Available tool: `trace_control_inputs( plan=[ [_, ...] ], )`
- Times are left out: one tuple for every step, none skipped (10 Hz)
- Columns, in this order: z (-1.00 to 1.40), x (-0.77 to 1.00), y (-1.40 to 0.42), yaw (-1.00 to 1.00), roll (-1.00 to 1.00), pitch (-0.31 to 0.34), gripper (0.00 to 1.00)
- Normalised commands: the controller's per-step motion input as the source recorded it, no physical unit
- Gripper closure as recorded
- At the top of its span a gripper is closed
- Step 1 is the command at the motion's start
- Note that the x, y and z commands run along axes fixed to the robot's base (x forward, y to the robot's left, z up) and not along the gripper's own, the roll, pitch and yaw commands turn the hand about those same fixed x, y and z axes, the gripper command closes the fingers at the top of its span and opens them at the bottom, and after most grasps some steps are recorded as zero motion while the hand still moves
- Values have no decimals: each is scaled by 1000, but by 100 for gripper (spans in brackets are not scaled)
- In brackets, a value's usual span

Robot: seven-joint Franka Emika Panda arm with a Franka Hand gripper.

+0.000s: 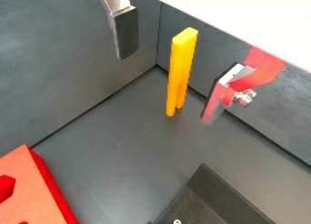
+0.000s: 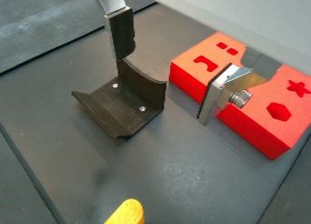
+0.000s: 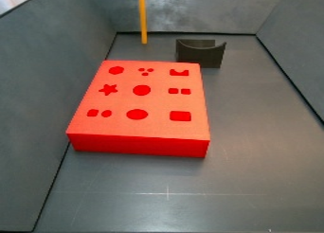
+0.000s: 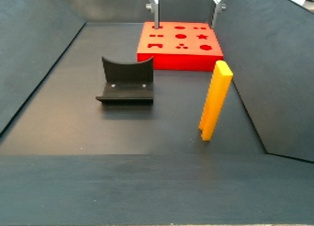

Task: Pick up the square-circle object. Move up. Rotate the square-circle object. Move to above the board. Insert the square-circle object.
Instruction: Pick up the square-circle object.

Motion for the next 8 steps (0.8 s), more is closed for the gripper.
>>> trace_control_inputs(
  plan=[
    [-231,-143,426,0,0,-30,0],
    [-491,-617,494,-11,0,-167,0],
    [-380,-711,480,0,0,-151,0],
    [-323,-537,494,0,-11,-99,0],
    [-231,-186,491,0,-79,-14,0],
    [-197,0,520,57,-97,0,0],
    [-166,0,497,29,-104,0,0],
    [-183,137,417,0,-136,56,0]
  ],
)
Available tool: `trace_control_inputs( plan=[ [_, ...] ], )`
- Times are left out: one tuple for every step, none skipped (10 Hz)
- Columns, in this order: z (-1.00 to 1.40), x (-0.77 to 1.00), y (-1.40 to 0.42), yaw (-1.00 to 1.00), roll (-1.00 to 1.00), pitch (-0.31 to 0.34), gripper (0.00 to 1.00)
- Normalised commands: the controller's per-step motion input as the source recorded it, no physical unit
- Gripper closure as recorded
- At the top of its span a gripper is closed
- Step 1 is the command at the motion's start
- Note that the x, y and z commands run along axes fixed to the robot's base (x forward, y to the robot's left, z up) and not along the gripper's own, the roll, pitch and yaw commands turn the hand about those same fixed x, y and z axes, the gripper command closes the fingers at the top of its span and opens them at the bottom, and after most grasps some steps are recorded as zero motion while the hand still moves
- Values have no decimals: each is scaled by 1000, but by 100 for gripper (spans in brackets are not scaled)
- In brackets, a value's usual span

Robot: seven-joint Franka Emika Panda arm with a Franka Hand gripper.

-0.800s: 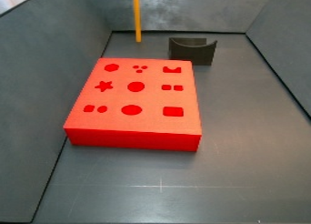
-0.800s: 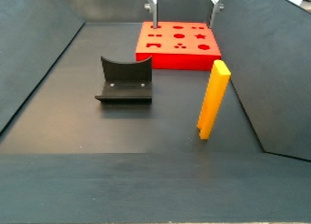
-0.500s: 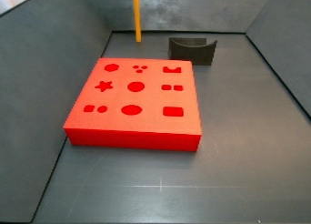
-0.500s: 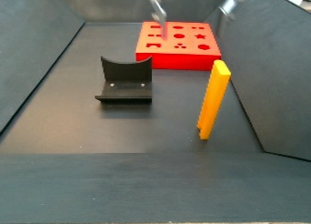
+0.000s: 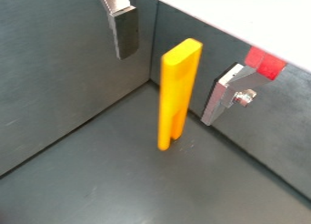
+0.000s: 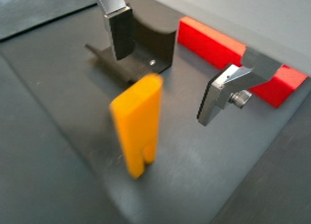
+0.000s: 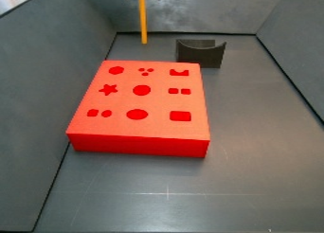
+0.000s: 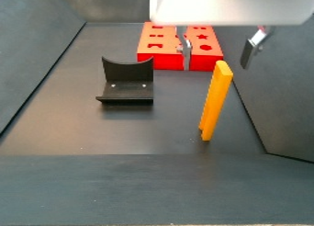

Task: Pick up the square-circle object. Move up. Rotate the square-circle object. Move to above the board. Insert the square-circle object.
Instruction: Pick up the square-circle object.

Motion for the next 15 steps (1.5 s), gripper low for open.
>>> trace_control_inputs(
  plan=[
    [-309,0,523,26,-234,0,0],
    [-363,-26,420,0,-217,0,0],
    [-317,-11,351,6,-276,-11,0],
    [-186,0,131,17,-216,-29,0],
    [-74,0,0,0,-97,-29,0],
    [0,0,-20,0,0,0,0],
    [0,-34,-89,9,0,0,0],
    [-6,-77,-94,49,0,0,0],
    [0,-229,-443,63,39,-16,0],
    [0,0,0,0,0,0,100],
    [0,0,0,0,0,0,100],
    [0,0,0,0,0,0,100],
    [0,0,0,0,0,0,100],
    [0,0,0,0,0,0,100],
    [0,0,0,0,0,0,100]
  ],
)
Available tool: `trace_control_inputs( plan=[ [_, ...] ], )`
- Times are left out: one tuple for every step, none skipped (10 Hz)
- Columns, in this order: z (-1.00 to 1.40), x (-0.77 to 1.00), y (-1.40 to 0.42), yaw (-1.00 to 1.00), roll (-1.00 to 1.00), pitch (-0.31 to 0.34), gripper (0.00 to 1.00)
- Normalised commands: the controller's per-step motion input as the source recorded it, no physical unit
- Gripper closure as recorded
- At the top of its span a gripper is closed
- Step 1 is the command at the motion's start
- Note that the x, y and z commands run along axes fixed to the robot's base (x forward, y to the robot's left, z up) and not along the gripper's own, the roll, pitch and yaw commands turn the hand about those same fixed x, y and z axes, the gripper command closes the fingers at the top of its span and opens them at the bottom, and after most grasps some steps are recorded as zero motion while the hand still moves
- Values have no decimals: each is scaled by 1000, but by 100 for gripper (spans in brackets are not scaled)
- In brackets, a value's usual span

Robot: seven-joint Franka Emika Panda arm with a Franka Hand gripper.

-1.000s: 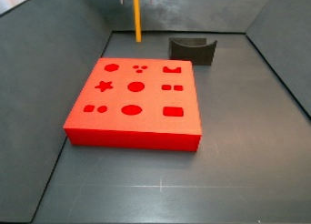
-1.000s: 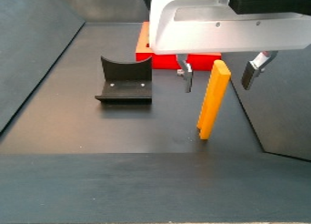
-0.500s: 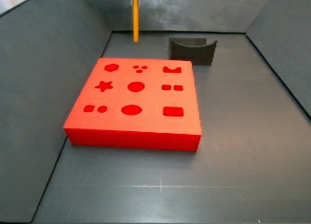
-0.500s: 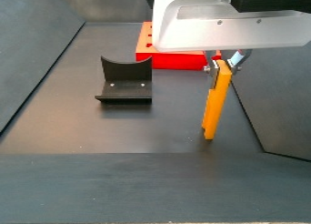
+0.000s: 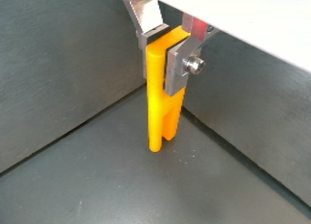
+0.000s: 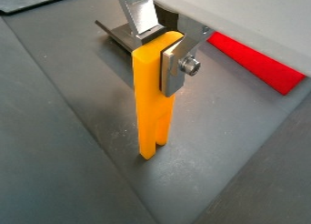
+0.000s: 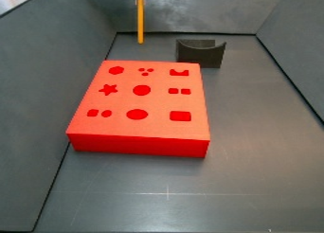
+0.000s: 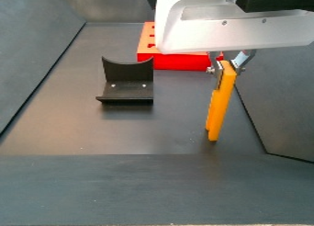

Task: Pick up the square-circle object. Move up. Rotate the square-circle object. Move to above the board. Insert the square-circle object.
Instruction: Pick up the square-circle object, then move up, then rotate the square-circle object.

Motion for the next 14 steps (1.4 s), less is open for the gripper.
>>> trace_control_inputs(
  plan=[
    [0,0,0,0,0,0,100],
    [0,0,0,0,0,0,100],
    [0,0,0,0,0,0,100],
    [0,0,0,0,0,0,100],
    [0,0,0,0,0,0,100],
    [833,0,0,0,0,0,100],
    [797,-8,62,-40,1,22,100],
    [715,-19,51,-44,0,48,100],
    [516,-8,32,-42,10,75,100],
    [353,2,30,-31,14,88,100],
    [449,103,-1000,0,0,0,100],
    [404,103,-1000,16,1,0,100],
    [393,80,-1000,29,18,6,100],
    [375,72,-1000,27,30,5,100]
  ],
)
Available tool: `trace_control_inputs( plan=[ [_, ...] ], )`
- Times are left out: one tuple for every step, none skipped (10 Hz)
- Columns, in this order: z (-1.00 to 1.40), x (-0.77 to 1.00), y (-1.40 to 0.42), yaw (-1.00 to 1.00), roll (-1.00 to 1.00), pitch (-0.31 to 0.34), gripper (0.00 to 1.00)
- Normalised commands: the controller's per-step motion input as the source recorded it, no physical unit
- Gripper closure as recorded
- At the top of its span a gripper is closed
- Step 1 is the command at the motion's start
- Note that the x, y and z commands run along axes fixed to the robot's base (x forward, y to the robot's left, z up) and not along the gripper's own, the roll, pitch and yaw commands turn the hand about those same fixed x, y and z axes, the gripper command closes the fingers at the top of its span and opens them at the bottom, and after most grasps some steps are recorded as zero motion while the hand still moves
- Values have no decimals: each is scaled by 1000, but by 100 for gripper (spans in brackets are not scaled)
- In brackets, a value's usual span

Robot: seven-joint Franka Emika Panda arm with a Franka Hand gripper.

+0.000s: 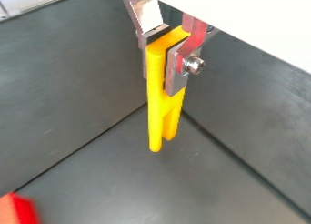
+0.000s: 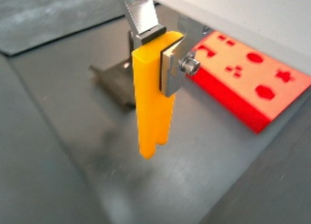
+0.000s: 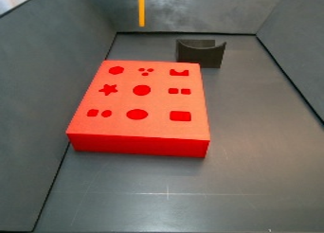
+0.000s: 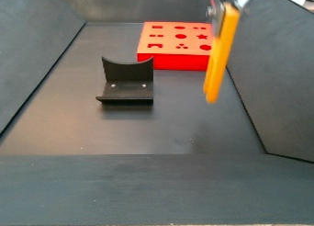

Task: Pick up the square-circle object. Move up. Rotate the square-circle object. Move to above the board. Insert the square-circle object.
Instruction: Rotate the square-circle object.

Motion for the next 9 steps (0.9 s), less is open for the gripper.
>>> trace_control_inputs(
  plan=[
    [333,68,-1000,24,48,14,100],
    [325,61,-1000,23,48,24,100],
    [307,45,-1000,21,45,32,100],
    [294,38,-1000,21,42,35,100],
    [197,18,-763,22,34,32,100],
    [131,7,-542,23,24,28,100],
    [78,-10,-247,24,7,24,100],
    [0,-12,-119,-220,71,-9,100],
    [-20,-12,-47,-219,63,-2,100]
  ],
)
